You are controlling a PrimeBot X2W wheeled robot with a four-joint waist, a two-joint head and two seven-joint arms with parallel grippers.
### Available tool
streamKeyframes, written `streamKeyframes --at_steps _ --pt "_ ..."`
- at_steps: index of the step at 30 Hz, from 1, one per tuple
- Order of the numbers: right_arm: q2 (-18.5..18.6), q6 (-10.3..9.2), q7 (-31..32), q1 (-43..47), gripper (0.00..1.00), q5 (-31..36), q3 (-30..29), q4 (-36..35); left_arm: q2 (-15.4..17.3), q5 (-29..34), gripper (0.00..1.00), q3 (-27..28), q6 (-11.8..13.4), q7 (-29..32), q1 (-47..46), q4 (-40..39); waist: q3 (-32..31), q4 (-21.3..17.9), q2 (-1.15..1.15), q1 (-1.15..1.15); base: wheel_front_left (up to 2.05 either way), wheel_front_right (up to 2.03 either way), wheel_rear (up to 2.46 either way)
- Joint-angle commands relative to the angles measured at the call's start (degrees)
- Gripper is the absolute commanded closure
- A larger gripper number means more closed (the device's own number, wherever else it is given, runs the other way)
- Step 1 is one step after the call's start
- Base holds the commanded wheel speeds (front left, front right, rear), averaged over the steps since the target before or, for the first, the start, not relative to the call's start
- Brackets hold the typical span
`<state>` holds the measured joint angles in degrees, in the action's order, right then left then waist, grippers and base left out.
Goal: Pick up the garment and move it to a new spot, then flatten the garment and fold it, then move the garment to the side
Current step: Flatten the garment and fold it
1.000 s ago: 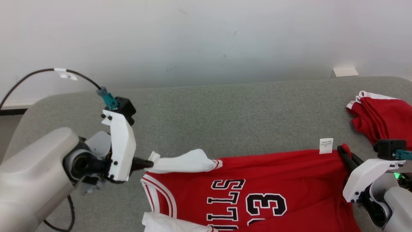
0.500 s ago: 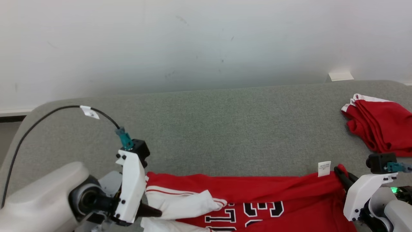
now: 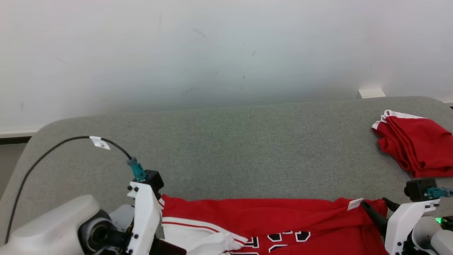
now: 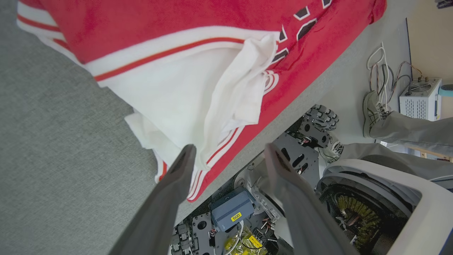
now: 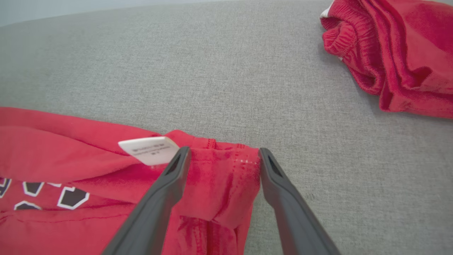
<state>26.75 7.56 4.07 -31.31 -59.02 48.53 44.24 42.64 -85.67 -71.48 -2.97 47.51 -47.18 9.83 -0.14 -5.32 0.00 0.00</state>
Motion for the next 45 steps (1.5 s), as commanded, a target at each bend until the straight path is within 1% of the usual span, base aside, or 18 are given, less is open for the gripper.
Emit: streamKeyframes --at_steps 1,5,8,10,13,17,20,23,26,28,32,36,38,41,43,45 --pt "0.9 -0.16 0.2 0.9 0.0 -0.7 0.1 -0.7 0.5 0.9 0.0 0.3 -0.2 -0.6 0.5 0.2 -0.3 0.0 0.0 0.0 0.0 0.0 0.0" --pt "3.7 -0.15 -0.4 1.2 0.0 -2.3 0.1 -4.8 1.1 0.9 0.0 1.8 -0.3 -2.8 -0.1 0.0 -0.9 0.2 0.0 0.0 0.0 0.0 0.0" --pt "5.6 -0.15 -1.7 0.9 0.0 -3.6 -1.3 -7.7 1.4 1.6 0.0 3.6 -0.6 -6.1 -0.7 -0.5 -1.1 0.3 0.0 0.0 0.0 0.0 0.0" --pt "6.6 -0.15 -3.3 0.4 0.0 -3.8 -2.4 -9.8 1.6 2.5 0.0 5.3 -1.0 -9.9 -1.2 -0.9 -1.1 0.4 0.0 0.0 0.0 0.0 0.0" --pt "7.4 -0.15 -6.4 -0.1 0.0 -3.8 -4.6 -12.3 1.7 5.0 0.0 8.1 -1.1 -17.4 -1.3 -1.4 -1.1 0.4 0.0 0.0 0.0 0.0 0.0" --pt "7.0 -0.15 -11.4 0.5 0.0 -2.0 -8.1 -13.9 1.8 7.8 0.0 11.4 0.0 -27.9 0.8 -1.7 -1.2 0.5 0.0 0.0 0.0 0.0 0.0" --pt "6.0 -0.15 -15.6 2.0 0.0 -0.2 -11.3 -14.3 1.8 9.0 0.0 14.0 1.7 -35.8 3.3 -1.7 -1.3 0.7 0.0 0.0 0.0 0.0 0.0" --pt "4.4 -0.15 -18.3 4.2 0.0 2.6 -15.4 -14.5 2.2 11.6 0.0 15.5 4.5 -43.6 5.7 -1.5 -1.4 1.1 0.0 0.0 0.0 0.0 0.0" --pt "2.5 -0.15 -19.2 7.5 0.0 6.4 -21.2 -15.7 2.6 14.2 0.0 16.6 7.6 -50.6 8.6 -1.7 -1.8 1.7 0.0 0.0 0.0 0.0 0.0" --pt "0.8 -0.15 -19.2 9.9 0.0 9.7 -27.0 -17.9 2.7 15.2 0.0 17.8 9.9 -55.1 10.5 -2.2 -1.9 1.9 0.0 0.0 0.0 0.0 0.0" --pt "-3.8 -0.15 -19.2 17.0 0.0 17.2 -36.7 -23.4 2.5 16.9 0.0 19.6 14.4 -60.9 14.6 -3.6 -2.0 2.6 0.0 0.0 0.0 0.0 0.0" --pt "-8.1 -0.15 -19.2 23.0 0.0 22.5 -42.2 -28.1 1.1 19.9 0.0 23.6 18.5 -62.6 19.3 -5.8 -1.8 2.9 0.0 0.0 0.0 0.0 0.0" --pt "-10.0 -0.14 -19.2 25.4 0.0 24.2 -44.0 -29.8 -0.8 23.1 0.0 28.3 20.3 -62.6 21.8 -7.9 -1.6 3.1 0.0 0.0 0.0 0.0 0.0" --pt "-12.4 -0.14 -19.2 28.2 0.0 26.4 -45.3 -31.5 -5.6 30.3 0.0 36.4 22.9 -62.6 28.6 -10.9 -1.2 3.0 0.0 0.0 0.0 0.0 0.0" --pt "-13.9 -0.14 -19.2 29.4 0.0 27.4 -45.7 -32.3 -9.8 34.9 0.0 41.8 23.4 -62.6 33.4 -12.9 -1.0 2.7 0.0 0.0 0.0 0.0 0.0" --pt "-15.2 -0.14 -19.2 30.2 0.0 28.1 -46.2 -33.1 -13.1 39.5 0.0 45.4 22.9 -62.6 37.9 -13.5 -0.8 2.5 0.0 0.0 0.0 0.0 0.0"
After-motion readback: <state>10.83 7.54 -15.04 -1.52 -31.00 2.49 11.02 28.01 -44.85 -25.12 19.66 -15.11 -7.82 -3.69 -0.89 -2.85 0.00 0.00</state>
